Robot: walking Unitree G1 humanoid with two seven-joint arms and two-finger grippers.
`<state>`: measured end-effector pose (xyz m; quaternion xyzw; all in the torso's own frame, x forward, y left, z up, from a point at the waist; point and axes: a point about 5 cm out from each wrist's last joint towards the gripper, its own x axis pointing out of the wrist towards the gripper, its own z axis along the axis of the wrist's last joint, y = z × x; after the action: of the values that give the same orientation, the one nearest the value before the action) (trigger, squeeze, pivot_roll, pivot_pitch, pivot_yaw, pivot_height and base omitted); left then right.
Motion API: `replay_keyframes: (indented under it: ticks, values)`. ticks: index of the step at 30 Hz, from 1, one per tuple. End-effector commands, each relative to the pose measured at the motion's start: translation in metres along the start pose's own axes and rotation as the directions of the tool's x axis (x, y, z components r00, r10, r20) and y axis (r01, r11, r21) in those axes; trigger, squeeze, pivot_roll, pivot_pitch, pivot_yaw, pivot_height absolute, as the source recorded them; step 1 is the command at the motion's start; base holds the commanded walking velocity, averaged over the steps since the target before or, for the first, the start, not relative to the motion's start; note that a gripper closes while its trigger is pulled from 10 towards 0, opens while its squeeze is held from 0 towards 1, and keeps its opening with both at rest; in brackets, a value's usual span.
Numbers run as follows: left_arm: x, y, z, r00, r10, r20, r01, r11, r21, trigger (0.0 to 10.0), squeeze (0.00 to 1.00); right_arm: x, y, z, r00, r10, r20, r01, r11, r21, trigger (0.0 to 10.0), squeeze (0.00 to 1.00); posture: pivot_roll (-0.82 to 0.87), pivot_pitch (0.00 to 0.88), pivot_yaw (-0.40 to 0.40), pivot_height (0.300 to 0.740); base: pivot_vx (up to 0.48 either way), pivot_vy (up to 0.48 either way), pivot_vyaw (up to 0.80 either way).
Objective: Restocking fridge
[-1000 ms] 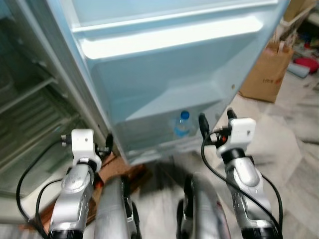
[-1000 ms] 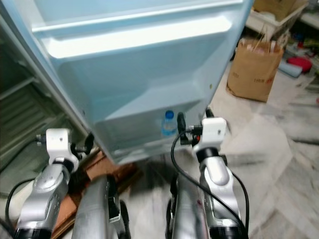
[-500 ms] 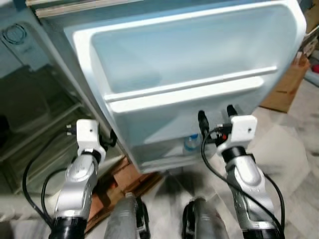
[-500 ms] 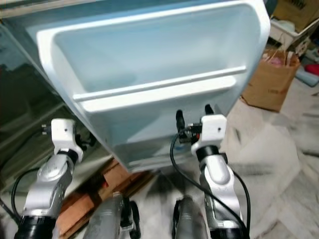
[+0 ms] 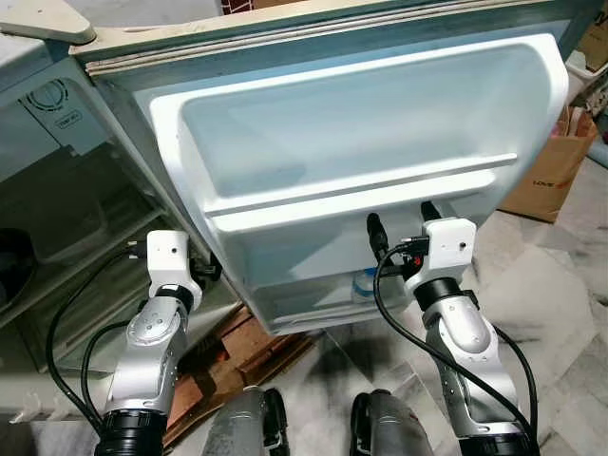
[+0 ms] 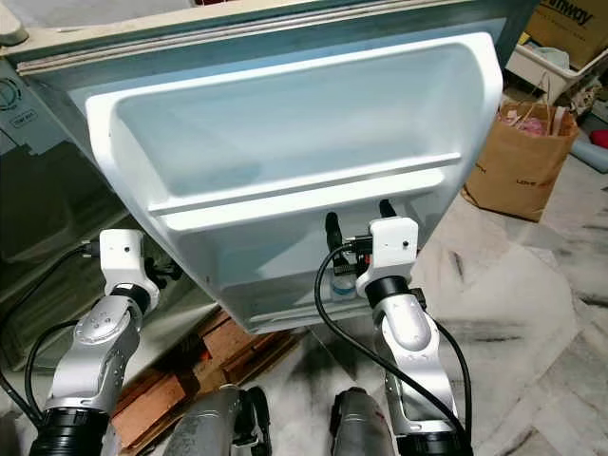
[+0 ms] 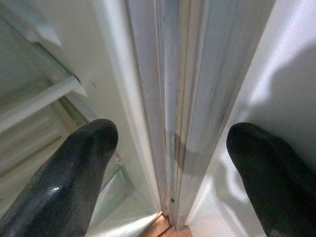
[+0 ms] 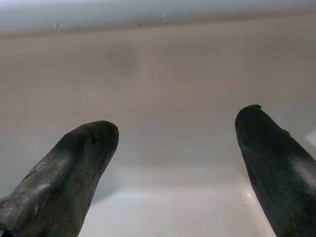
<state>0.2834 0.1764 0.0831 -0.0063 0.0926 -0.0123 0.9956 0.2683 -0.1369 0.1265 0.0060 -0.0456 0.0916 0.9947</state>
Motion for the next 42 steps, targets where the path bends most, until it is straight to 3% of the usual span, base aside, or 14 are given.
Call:
replay_keyframes:
  ticks: [1, 8, 17, 42]
  values:
    - [-0.001, 0.004, 0.007, 0.999, 0.016, 0.032, -0.016, 1.0, 0.01, 10.0, 0.0, 0.001, 0.0, -0.003, 1.0, -0.022, -0.011, 0.022, 0.999, 0.027, 10.0, 0.0, -0.02, 0.151, 0.045, 0.74, 0.0, 0.0, 0.0]
    - [-0.004, 0.005, 0.007, 0.998, 0.05, 0.039, -0.051, 0.998, 0.022, 10.0, 0.0, 0.005, 0.004, -0.005, 1.0, 0.003, -0.018, -0.003, 1.0, 0.03, 10.0, 0.0, 0.01, 0.135, 0.022, 0.74, 0.0, 0.0, 0.0]
    - [-0.012, 0.005, 0.0, 0.999, 0.048, 0.021, -0.049, 0.998, 0.032, 10.0, 0.0, -0.007, 0.004, -0.022, 0.996, -0.005, -0.089, 0.011, 0.998, 0.07, 10.0, 0.0, 0.04, 0.109, 0.002, 0.74, 0.0, 0.0, 0.0]
    - [-0.01, 0.006, 0.001, 0.999, 0.04, 0.019, -0.041, 0.998, 0.048, 10.0, 0.0, 0.005, 0.0, -0.022, 0.997, -0.05, -0.065, 0.057, 0.993, 0.104, 10.0, 0.0, 0.06, 0.059, 0.019, 0.74, -0.279, 0.0, 0.0]
